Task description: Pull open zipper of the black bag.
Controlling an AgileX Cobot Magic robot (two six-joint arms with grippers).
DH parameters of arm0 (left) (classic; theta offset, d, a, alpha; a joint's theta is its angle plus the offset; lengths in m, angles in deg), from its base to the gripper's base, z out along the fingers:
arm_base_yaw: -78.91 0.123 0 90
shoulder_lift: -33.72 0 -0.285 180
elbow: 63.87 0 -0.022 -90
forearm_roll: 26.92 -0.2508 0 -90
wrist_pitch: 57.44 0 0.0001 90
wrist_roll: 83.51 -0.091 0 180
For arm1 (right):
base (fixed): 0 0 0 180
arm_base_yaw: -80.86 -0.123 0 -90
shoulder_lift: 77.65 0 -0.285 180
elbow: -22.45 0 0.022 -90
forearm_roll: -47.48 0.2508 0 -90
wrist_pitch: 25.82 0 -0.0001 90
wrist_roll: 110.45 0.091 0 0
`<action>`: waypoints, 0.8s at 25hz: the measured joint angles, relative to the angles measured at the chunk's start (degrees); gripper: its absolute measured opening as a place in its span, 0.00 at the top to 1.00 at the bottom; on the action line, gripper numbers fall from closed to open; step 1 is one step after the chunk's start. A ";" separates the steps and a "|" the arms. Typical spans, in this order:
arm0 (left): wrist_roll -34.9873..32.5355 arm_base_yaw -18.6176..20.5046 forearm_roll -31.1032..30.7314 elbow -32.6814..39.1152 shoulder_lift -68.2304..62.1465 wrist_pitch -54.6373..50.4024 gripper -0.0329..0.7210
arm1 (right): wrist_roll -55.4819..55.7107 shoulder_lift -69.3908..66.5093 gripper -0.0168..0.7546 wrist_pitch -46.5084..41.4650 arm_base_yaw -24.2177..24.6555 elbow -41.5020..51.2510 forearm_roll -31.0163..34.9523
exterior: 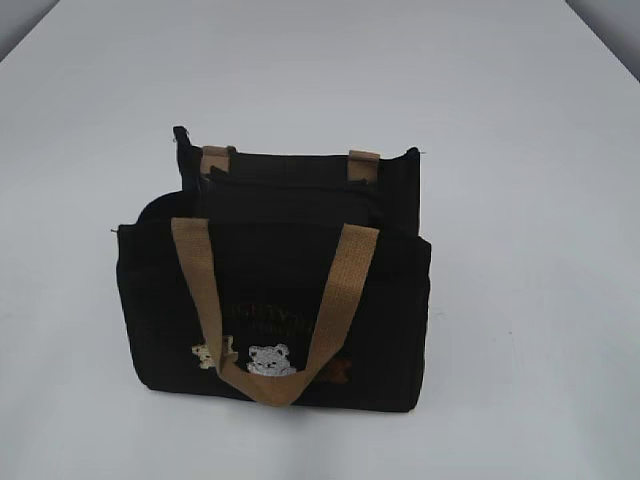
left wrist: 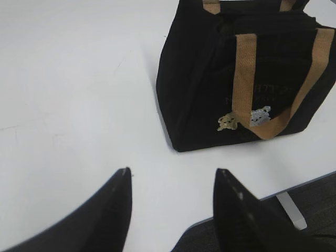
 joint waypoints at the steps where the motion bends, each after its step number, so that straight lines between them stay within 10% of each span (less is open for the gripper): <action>1: 0.00 0.00 0.00 0.00 0.00 0.08 0.45 | -0.06 0.00 0.31 0.00 0.00 0.04 0.00; 20: 0.00 4.96 0.00 0.00 0.00 0.32 0.45 | -0.30 0.00 0.31 0.02 5.37 0.04 0.60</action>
